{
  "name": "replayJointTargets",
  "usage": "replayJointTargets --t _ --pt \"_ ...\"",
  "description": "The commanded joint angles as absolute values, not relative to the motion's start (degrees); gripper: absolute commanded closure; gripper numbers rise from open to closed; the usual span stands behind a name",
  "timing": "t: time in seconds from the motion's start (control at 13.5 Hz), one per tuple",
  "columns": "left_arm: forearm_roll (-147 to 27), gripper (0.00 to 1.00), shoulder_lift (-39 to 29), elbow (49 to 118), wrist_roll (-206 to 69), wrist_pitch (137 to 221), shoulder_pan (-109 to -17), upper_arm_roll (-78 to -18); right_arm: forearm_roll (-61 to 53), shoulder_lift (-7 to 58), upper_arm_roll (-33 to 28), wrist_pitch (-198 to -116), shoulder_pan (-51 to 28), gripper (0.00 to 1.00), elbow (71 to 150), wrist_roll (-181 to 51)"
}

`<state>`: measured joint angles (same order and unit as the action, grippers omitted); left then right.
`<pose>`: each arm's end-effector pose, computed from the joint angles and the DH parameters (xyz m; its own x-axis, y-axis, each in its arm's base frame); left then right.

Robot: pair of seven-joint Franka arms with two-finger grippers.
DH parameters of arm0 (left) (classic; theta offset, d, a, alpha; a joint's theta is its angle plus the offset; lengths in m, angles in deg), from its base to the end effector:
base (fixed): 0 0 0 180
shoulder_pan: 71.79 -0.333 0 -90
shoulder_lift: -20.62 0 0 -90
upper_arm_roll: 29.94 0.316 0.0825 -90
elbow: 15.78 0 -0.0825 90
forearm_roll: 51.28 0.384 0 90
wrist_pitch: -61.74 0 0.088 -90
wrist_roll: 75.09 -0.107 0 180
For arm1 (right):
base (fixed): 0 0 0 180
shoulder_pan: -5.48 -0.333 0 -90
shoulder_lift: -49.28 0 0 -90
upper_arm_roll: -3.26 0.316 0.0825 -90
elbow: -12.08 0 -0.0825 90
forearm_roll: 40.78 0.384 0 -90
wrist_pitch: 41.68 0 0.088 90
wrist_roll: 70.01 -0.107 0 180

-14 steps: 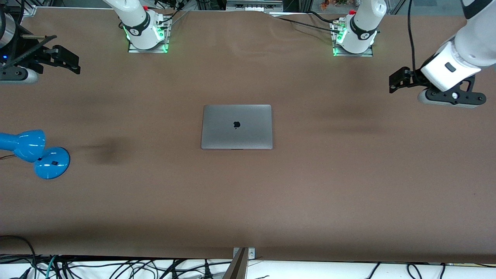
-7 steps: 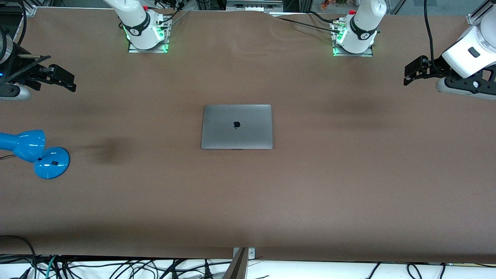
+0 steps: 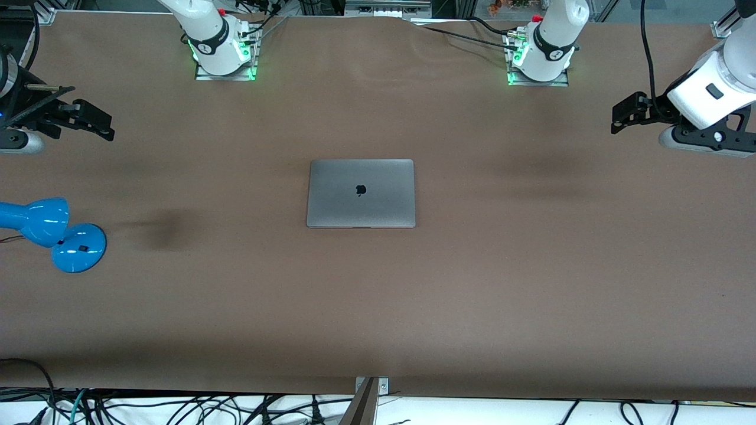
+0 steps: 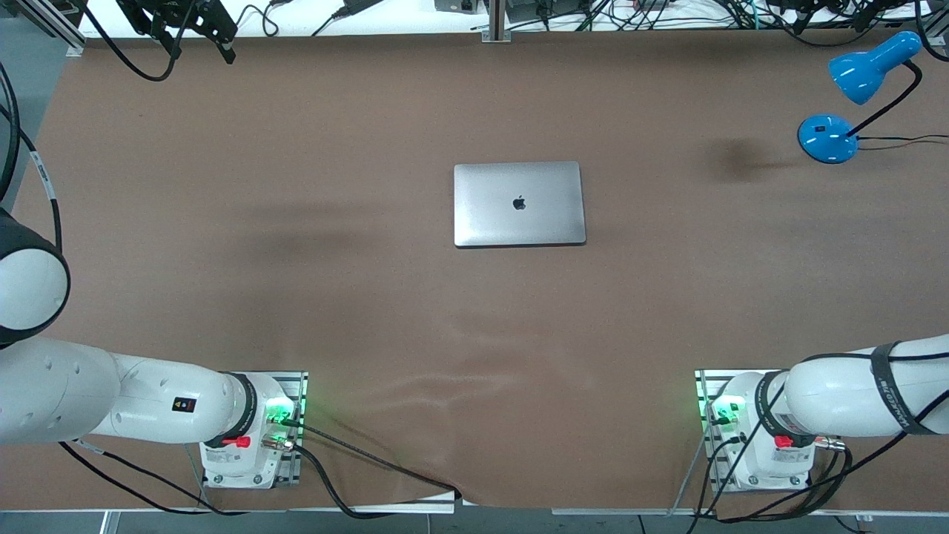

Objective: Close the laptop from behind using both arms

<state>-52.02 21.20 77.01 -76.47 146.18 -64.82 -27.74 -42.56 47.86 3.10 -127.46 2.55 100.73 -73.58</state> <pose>0.5369 -0.0462 0.5995 0.9850 -0.1077 -0.1348 -0.1064 -0.9942 0.0165 0.5537 0.0233 0.6157 0.9972 -0.0163 -0.0727 -0.0138 -0.9993 0.0357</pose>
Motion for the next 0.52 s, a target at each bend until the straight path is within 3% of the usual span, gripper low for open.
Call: replayJointTargets --t 0.0,0.44 --pt "-52.0 0.00 20.6 76.2 -74.5 145.4 -64.0 -27.4 -41.5 49.2 3.5 -128.3 3.0 0.00 102.3 -72.8" --pt "-52.1 0.00 20.6 76.3 -72.7 145.5 -64.0 -28.7 -41.5 49.2 3.4 -128.3 3.1 0.00 102.8 -72.9"
